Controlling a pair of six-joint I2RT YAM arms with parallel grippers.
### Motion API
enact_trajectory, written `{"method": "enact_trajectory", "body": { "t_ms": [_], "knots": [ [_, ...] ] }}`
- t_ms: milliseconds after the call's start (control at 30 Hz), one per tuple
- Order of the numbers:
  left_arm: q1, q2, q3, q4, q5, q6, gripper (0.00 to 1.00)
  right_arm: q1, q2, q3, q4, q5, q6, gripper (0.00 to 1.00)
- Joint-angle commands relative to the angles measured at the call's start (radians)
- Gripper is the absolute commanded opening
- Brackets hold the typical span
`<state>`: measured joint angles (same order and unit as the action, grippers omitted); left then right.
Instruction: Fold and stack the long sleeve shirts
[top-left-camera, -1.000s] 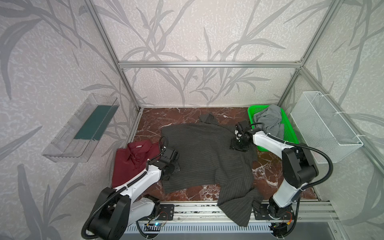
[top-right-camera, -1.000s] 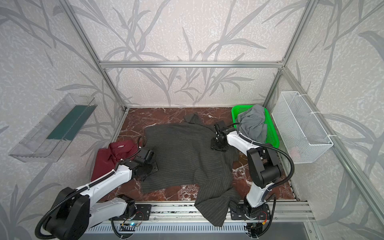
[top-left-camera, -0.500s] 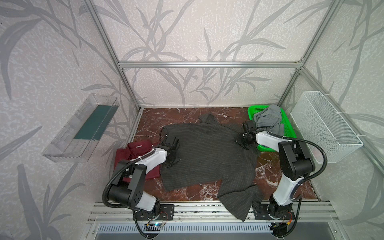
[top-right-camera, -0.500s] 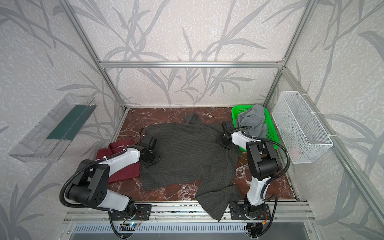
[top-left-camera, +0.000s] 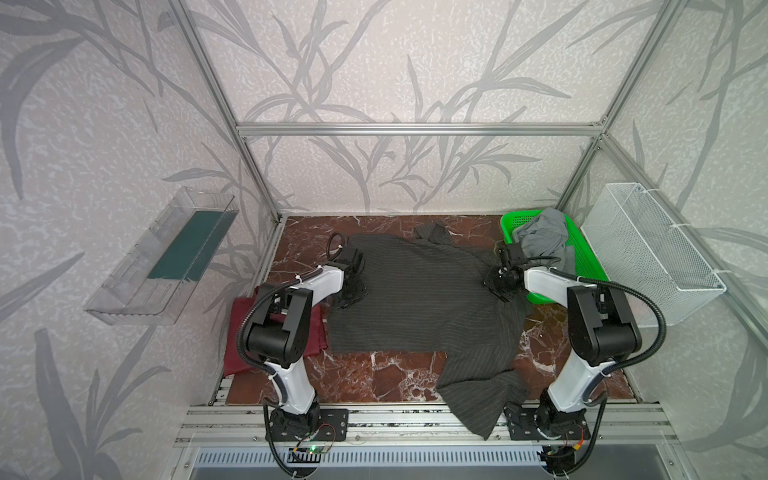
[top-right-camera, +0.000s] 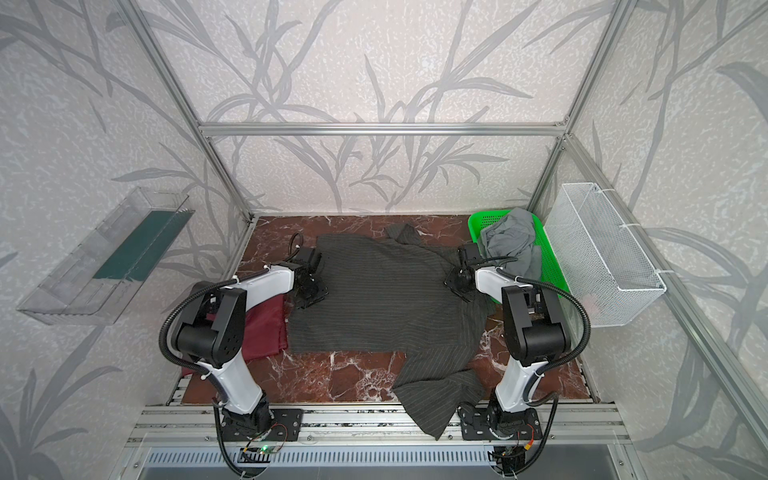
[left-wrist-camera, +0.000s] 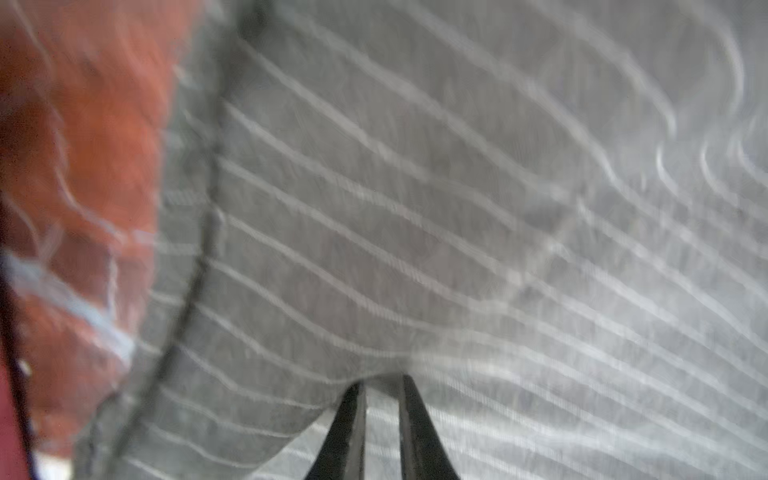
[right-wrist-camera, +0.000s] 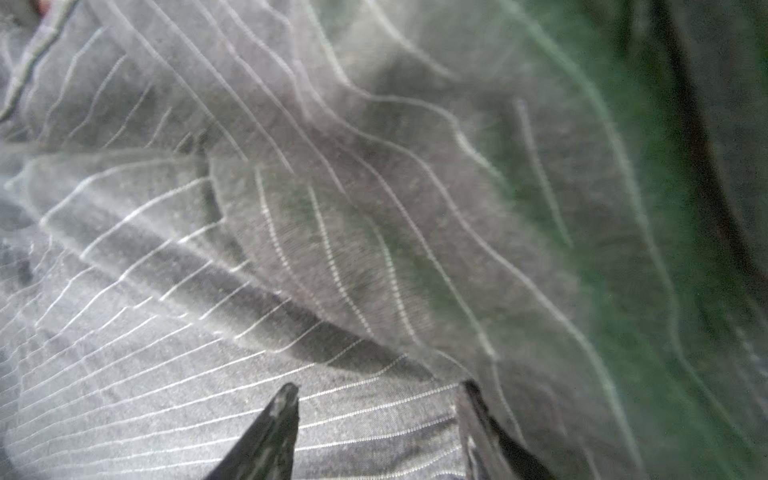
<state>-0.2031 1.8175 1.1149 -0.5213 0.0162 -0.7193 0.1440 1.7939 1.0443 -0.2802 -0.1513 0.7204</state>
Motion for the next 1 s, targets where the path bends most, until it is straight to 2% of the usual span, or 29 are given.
{"method": "enact_trajectory", "body": {
  "t_ms": [0,100,167,267,367,467,633,767,900,967],
  "knots": [
    [0.04,0.004,0.043,-0.081,-0.007,0.026,0.19,0.021,0.026,0.061,-0.067,-0.049,-0.069,0.67],
    [0.049,-0.097,0.04,-0.111,-0.017,0.031,0.3,0.048,-0.041,0.077,-0.126,-0.003,-0.118,0.72],
    [0.052,-0.2,0.021,-0.143,-0.022,0.024,0.39,0.068,-0.138,0.06,-0.16,0.035,-0.144,0.79],
    [0.051,-0.366,-0.053,-0.147,0.027,-0.011,0.51,0.105,-0.242,0.041,-0.232,0.058,-0.191,0.85],
    [0.049,-0.523,-0.166,-0.126,0.118,-0.075,0.55,0.149,-0.358,-0.006,-0.289,0.056,-0.222,0.88],
    [0.036,-0.635,-0.286,-0.161,0.119,-0.166,0.57,0.217,-0.461,-0.055,-0.355,0.08,-0.256,0.91],
    [0.017,-0.643,-0.389,-0.283,0.041,-0.258,0.58,0.277,-0.621,-0.135,-0.44,0.086,-0.258,0.91],
    [0.014,-0.602,-0.452,-0.195,0.075,-0.277,0.58,0.331,-0.715,-0.151,-0.515,0.102,-0.256,0.91],
    [0.012,-0.577,-0.47,-0.187,0.037,-0.274,0.58,0.377,-0.749,-0.198,-0.574,0.137,-0.233,0.91],
    [0.013,-0.587,-0.492,-0.181,0.025,-0.27,0.58,0.378,-0.776,-0.245,-0.582,0.114,-0.206,0.91]
  ]
}}
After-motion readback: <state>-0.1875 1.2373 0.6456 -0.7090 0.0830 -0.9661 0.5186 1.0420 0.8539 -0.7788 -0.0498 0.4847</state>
